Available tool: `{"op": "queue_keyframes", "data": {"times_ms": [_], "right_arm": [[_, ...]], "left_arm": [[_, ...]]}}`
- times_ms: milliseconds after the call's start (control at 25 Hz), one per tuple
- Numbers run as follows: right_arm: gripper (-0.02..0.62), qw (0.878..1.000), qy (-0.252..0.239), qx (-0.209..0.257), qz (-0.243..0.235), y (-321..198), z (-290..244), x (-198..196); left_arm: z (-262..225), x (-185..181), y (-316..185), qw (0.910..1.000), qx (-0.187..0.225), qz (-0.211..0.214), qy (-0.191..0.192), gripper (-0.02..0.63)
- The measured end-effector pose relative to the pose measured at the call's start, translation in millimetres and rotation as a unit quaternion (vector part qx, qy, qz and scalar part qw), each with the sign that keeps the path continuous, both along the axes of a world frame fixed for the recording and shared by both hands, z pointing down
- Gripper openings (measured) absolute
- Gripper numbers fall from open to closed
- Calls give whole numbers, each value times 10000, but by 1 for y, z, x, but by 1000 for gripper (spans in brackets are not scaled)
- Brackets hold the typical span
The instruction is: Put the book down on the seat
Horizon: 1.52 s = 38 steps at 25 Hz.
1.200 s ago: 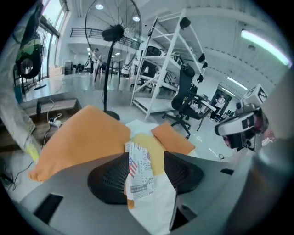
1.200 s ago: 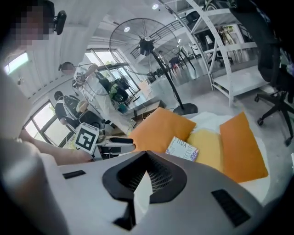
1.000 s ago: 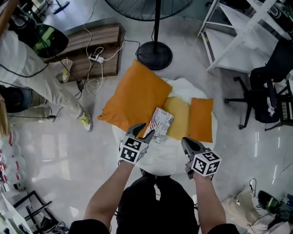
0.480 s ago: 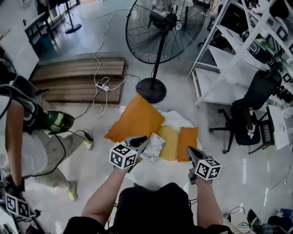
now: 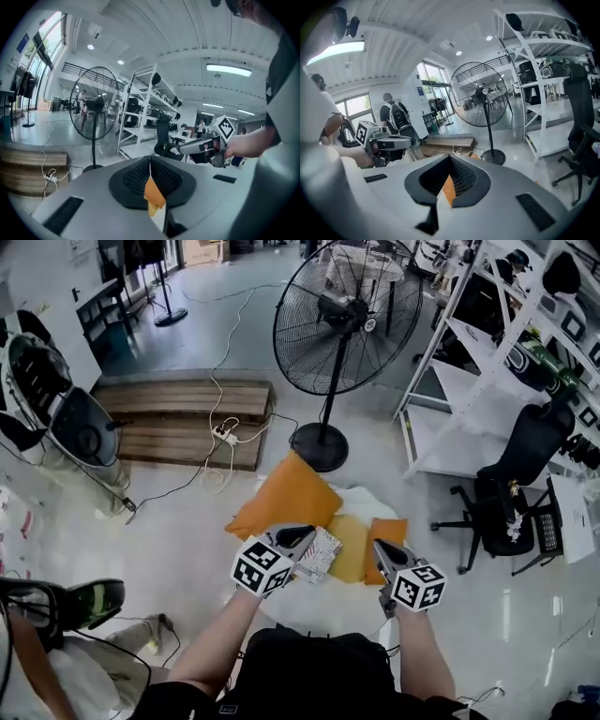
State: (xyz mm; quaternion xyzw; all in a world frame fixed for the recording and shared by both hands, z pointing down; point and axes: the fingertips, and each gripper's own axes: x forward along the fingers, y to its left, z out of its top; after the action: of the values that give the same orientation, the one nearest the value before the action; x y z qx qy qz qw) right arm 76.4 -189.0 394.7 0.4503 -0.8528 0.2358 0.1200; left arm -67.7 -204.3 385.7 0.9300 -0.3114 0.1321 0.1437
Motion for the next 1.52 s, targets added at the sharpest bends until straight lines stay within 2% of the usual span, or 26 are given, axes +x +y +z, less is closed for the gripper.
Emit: {"op": "queue_keyframes", "data": {"times_ms": [280,600,920,1200,1520], "right_arm": [[15,9981,-13,581,-178,28,-50,33],[15,9948,-198,994,-28,61,-90,145],[14,9901,-282,1370,-142,72,-116,219],[14,9853,-449,1642,-166,68,-139,237],[14,9806,-526,1875,-209,63,-158,214]], "left_arm": [[-39,27,12,9991,104,-415,46,3],[-75,115,25,9964,246,-811,-43,3],[-106,181,37,9926,572,-1075,-7,3],[-126,193,44,9901,805,-1146,-38,3],[-156,161,28,9860,1123,-1232,-73,5]]}}
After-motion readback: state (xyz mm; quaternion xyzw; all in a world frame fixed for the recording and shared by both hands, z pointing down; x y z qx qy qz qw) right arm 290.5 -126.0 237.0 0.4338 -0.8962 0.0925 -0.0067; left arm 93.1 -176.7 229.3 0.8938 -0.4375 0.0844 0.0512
